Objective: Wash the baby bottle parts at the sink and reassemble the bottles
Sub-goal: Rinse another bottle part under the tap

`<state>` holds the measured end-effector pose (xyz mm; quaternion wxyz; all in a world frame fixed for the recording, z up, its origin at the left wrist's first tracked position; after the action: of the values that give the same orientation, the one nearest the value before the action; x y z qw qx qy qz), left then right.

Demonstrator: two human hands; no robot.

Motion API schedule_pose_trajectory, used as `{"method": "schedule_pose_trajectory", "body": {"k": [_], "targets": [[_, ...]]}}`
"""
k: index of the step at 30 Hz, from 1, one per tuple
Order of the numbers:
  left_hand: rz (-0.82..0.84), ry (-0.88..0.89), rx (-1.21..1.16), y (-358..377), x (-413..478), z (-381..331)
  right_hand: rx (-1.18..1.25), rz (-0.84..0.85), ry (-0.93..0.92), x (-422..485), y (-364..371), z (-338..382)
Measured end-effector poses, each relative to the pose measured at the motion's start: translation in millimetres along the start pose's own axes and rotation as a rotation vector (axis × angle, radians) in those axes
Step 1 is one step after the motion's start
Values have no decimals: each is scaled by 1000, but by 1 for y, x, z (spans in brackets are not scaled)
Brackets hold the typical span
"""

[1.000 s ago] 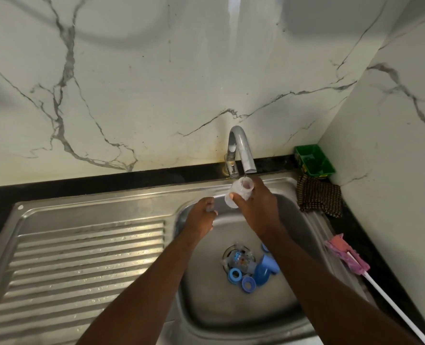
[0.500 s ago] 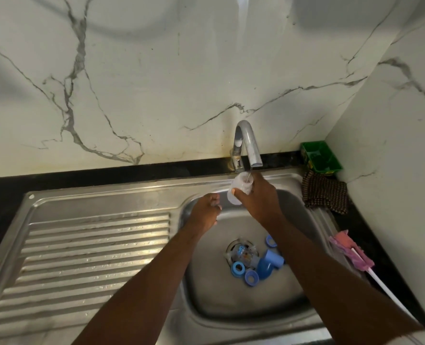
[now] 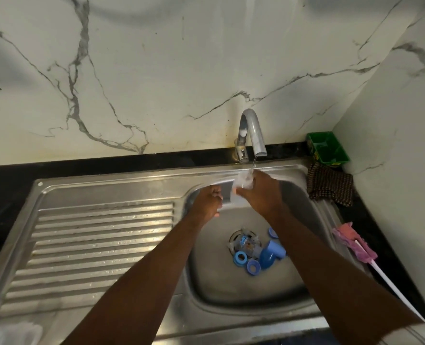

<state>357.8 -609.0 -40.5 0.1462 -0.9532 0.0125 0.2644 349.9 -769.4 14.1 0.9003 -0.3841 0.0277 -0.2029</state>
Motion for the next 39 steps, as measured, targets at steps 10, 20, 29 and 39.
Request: {"method": "schedule_pose_trajectory", "body": {"k": [10,20,29,39], "targets": [[-40,-121,-186,11,5,2,59,-100,-13,3,-13,-1],[-40,-153,-170,16,6,10,91,-42,9,7,-10,-9],[153,-195,-488,45,21,-2,298,92,77,12,-1,-24],[-11,256,-130,51,30,-48,253,249,284,16,14,-68]]}}
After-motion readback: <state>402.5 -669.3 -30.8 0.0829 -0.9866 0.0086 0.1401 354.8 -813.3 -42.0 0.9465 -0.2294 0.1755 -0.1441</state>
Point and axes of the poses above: each hand's wrist, its own x-axis towards the middle knuckle, its own y-axis out of the palm, z = x × y, the point moved 7 cm from there along x, towards the middle knuckle, and after that the axes turned 11 degrees about -z, right-handed, at the moved point
